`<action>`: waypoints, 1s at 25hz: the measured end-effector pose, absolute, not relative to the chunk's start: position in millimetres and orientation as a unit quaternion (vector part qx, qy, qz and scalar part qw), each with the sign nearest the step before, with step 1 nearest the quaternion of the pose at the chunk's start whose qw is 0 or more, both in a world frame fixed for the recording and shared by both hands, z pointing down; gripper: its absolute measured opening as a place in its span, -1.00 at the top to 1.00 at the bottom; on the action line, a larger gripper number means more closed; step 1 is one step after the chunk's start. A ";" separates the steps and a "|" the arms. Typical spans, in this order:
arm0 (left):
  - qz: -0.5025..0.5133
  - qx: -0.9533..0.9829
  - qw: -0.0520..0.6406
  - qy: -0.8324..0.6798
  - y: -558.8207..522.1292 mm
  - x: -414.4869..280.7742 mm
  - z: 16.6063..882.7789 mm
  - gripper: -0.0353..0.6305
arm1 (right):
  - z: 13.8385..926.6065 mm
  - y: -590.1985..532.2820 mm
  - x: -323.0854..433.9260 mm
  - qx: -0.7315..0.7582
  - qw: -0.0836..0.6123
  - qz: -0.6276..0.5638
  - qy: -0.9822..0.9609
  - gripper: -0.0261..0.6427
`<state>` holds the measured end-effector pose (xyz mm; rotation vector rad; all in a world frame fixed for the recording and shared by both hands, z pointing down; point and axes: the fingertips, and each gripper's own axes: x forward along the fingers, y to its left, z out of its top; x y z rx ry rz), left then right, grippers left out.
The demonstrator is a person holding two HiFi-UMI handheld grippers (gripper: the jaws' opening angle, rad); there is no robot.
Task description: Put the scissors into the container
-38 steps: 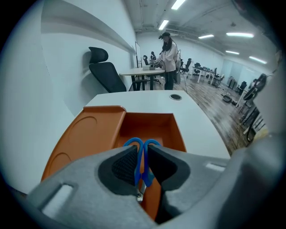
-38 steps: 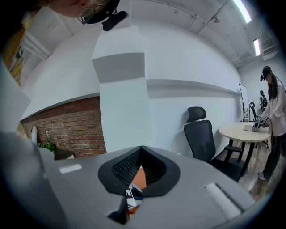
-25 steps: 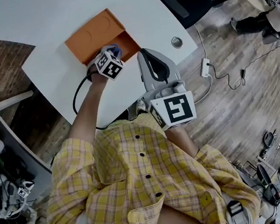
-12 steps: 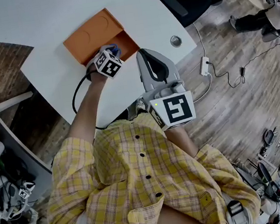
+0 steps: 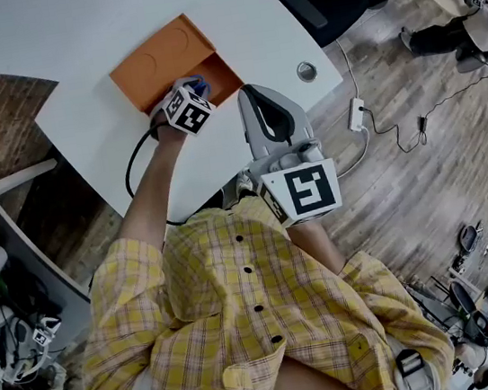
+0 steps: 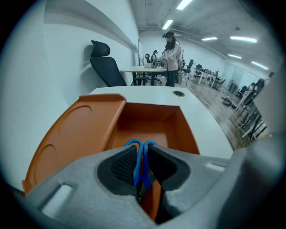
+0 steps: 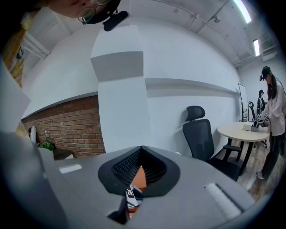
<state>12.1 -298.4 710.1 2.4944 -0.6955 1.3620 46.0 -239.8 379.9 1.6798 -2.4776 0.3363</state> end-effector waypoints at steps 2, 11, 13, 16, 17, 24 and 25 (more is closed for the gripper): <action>0.462 0.848 0.109 -0.237 -297.5 11.3 709.8 0.65 | 379.7 -238.9 44.7 0.556 0.065 0.111 -0.821 0.90; 0.451 0.851 0.104 -0.248 -300.2 16.2 697.6 0.65 | 376.8 -238.7 50.2 0.555 0.062 0.110 -0.822 0.90; 0.447 0.853 0.101 -0.251 -299.5 17.1 691.8 0.65 | 374.9 -236.5 50.2 0.554 0.060 0.108 -0.823 0.90; 0.440 0.856 0.099 -0.254 -299.3 16.3 683.4 0.66 | 371.8 -232.9 48.2 0.553 0.058 0.105 -0.825 0.90; 0.437 0.856 0.100 -0.256 -299.5 15.8 680.4 0.66 | 371.3 -231.8 47.7 0.552 0.058 0.105 -0.825 0.90; 0.433 0.856 0.092 -0.268 -297.8 14.3 668.6 0.81 | 367.7 -227.7 50.7 0.548 0.055 0.101 -0.829 0.90; 0.433 0.855 0.091 -0.269 -296.5 13.9 667.3 0.82 | 367.2 -226.5 51.1 0.547 0.054 0.101 -0.829 0.90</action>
